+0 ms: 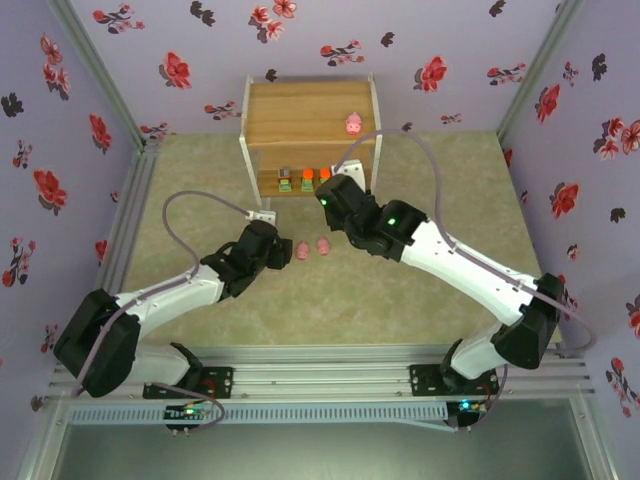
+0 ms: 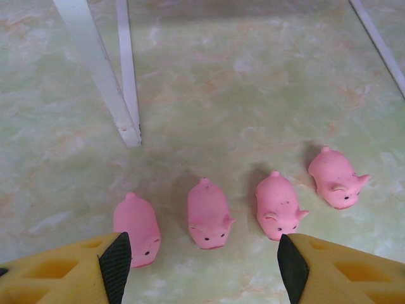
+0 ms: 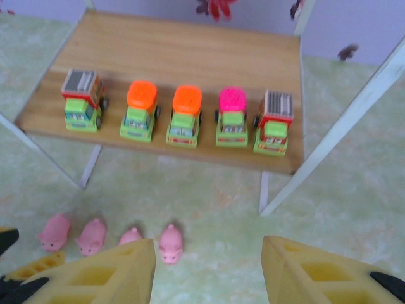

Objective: Place and organize the plastic toys onto the shelf

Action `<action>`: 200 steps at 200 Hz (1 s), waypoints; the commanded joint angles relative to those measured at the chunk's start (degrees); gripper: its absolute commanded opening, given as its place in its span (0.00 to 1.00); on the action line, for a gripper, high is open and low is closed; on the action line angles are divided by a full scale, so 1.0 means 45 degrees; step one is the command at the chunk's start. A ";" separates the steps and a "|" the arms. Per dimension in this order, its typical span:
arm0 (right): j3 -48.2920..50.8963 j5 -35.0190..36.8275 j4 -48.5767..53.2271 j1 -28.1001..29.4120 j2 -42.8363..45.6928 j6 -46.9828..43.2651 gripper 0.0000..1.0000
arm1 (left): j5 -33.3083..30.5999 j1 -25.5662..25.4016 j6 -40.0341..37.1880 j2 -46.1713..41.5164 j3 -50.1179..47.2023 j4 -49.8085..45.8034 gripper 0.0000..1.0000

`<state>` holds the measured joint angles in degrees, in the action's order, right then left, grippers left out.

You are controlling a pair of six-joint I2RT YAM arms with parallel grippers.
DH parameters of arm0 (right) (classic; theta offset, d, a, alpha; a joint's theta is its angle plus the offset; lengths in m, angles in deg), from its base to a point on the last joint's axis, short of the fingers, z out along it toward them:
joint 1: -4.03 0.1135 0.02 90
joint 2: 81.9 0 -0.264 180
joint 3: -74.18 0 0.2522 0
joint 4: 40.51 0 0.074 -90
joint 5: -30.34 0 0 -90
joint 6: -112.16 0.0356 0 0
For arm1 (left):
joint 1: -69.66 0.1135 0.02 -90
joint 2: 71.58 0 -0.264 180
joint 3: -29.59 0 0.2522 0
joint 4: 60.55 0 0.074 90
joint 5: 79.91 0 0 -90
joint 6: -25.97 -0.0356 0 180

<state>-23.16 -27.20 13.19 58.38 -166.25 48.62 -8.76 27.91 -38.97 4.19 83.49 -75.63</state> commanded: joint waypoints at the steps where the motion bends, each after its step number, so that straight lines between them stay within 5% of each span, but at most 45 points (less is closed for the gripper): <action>1: 0.0855 -0.0601 -0.0912 0.0119 0.0319 0.1007 0.29 | -0.0104 0.0149 -0.0042 0.0149 0.0396 -0.0153 0.67; 200: 0.2803 -0.2268 -0.3439 0.0018 -0.3973 0.2519 0.48 | -0.0069 0.0626 0.0247 0.0277 0.0455 -0.0526 0.67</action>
<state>-10.61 -36.31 -0.21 58.84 -181.77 58.67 -8.76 30.22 -38.86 5.74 84.24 -76.55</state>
